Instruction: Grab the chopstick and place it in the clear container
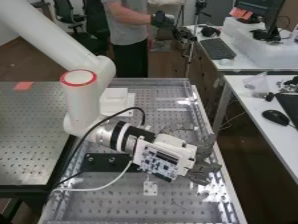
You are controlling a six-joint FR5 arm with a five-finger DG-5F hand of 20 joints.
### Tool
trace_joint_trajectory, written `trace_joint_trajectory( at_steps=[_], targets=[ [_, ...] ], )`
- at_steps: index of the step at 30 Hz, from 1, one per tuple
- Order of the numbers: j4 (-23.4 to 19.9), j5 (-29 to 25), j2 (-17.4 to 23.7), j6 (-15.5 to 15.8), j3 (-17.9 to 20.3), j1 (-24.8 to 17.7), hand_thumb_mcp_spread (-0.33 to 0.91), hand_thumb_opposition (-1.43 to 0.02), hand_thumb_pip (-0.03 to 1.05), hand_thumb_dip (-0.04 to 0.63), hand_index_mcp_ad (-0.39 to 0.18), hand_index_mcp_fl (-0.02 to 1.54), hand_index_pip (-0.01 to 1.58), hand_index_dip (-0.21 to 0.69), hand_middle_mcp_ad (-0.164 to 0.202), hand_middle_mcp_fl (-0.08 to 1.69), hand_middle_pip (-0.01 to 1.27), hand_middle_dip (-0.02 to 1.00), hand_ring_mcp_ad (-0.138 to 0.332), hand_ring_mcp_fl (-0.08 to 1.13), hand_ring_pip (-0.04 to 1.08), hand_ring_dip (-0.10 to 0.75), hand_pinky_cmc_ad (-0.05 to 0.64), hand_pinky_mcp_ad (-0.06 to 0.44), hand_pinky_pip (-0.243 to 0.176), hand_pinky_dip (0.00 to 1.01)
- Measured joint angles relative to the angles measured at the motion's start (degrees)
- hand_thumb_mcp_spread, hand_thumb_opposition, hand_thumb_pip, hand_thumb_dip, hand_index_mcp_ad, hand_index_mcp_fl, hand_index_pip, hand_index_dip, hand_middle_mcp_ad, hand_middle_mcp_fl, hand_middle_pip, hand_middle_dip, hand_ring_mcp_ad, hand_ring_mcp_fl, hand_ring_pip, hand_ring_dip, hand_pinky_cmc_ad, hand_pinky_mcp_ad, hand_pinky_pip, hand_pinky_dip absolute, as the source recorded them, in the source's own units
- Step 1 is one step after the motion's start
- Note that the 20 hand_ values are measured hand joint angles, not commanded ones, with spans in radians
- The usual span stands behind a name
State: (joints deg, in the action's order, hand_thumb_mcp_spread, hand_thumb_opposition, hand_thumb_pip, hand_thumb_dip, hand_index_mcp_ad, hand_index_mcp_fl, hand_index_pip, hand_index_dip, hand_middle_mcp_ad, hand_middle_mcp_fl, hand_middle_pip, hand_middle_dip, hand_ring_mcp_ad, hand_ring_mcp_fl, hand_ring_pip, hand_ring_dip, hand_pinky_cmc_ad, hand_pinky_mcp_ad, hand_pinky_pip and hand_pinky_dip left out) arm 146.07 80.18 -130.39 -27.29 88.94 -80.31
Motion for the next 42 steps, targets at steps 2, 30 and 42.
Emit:
trace_joint_trajectory(
  at_steps=[2, 30, 42],
  targets=[
    [0.19, -0.19, -0.13, 0.45, -0.30, -0.04, 0.53, -0.77, 0.55, 0.304, -0.087, 0.47, 0.84, 0.202, 0.087, 0.71, 0.33, 0.69, 0.086, 0.34, 0.10, 0.356, 0.312, 0.250, -0.035, 0.14],
    [2.02, -0.59, -1.81, 1.69, -3.60, 0.66, 0.64, -0.81, 0.43, 0.264, -0.147, 0.68, 0.81, 0.211, 0.082, 0.81, 0.46, 0.75, 0.052, 0.48, 0.09, 0.461, 0.410, 0.239, -0.002, 0.15],
    [2.43, -1.07, -2.07, 2.00, -4.19, 0.82, 0.73, -0.96, 0.43, 0.264, -0.227, 0.84, 0.89, 0.265, 0.080, 0.86, 0.46, 0.75, 0.054, 0.53, 0.09, 0.480, 0.426, 0.239, 0.012, 0.15]
  ],
)
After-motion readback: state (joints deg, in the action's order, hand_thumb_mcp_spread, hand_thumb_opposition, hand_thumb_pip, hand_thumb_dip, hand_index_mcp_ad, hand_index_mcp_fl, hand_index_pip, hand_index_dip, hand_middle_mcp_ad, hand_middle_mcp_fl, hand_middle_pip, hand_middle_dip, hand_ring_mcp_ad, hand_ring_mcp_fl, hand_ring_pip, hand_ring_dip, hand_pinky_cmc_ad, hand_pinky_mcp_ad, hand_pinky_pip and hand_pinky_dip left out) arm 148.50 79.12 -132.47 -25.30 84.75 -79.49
